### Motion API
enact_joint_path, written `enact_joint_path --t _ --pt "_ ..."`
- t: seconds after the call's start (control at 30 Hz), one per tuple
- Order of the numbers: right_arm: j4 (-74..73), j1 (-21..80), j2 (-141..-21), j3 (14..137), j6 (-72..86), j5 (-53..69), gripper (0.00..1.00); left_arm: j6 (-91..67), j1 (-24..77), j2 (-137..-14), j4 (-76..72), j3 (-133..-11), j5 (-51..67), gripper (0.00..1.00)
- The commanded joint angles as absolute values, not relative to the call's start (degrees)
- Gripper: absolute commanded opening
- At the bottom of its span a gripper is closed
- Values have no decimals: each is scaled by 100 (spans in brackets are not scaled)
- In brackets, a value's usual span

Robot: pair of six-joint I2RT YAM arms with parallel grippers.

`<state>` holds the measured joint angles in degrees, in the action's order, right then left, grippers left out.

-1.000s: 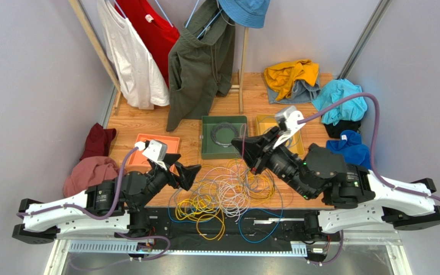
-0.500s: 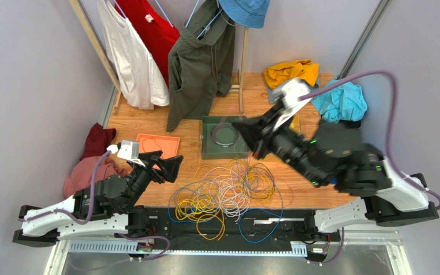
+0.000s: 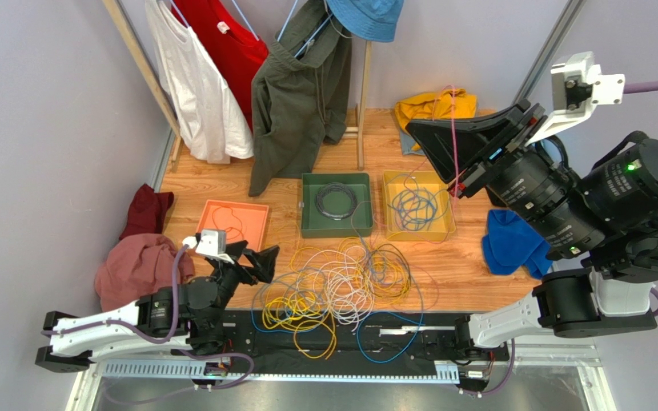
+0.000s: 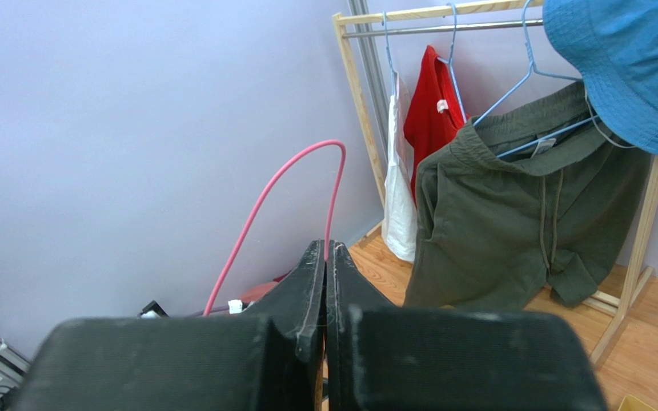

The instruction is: Untangle the cables

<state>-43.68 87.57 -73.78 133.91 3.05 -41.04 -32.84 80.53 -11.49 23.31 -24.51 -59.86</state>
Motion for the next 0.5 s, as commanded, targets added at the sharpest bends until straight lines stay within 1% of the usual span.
enact_joint_path --t 0.0,0.03,0.07,0.13,0.17,0.2,0.23,0.27,0.33,0.37,0.4,0.47 --pt "-4386 8780 -7409 13184 193 -3929 0 -1835 8060 -888 -12 -1795 -4662 99" --pt "-4386 8780 -7409 13140 211 -3920 0 -1567 8068 -896 -1375 -1349 -4301 99" --pt "-4377 8772 -7409 13087 237 -3894 0 -1390 8068 -1044 -1980 -1153 -3680 99" --pt "-4377 8771 -7427 13026 316 -3867 0 -959 8068 -1448 -3332 -889 -3306 99" --pt "-4386 8771 -7435 13017 343 -3832 0 -854 8060 -2024 -3531 -949 -3018 99" --pt "-4386 8771 -7444 12973 395 -3806 0 -600 8068 -2352 -3655 -1054 -2858 99" --pt "-4386 8771 -7453 12964 413 -3780 0 -476 8068 -3017 -3830 -1298 -2682 99" --pt "-4394 8780 -7488 12955 430 -3744 0 -292 8060 -3328 -3945 -1423 -2385 99" --pt "-4429 8772 -7515 12938 501 -3727 0 -54 8068 -4126 -4769 -1529 -2128 99" --pt "-4430 8780 -7549 12938 510 -3727 0 139 8068 -4331 -5103 -1512 -2066 99" --pt "-4456 8772 -7550 12920 536 -3718 0 219 8068 -4516 -5742 -1477 -2083 99" --pt "-4517 8780 -7559 12894 597 -3709 0 438 8068 -4929 -6151 -1485 -2004 99"
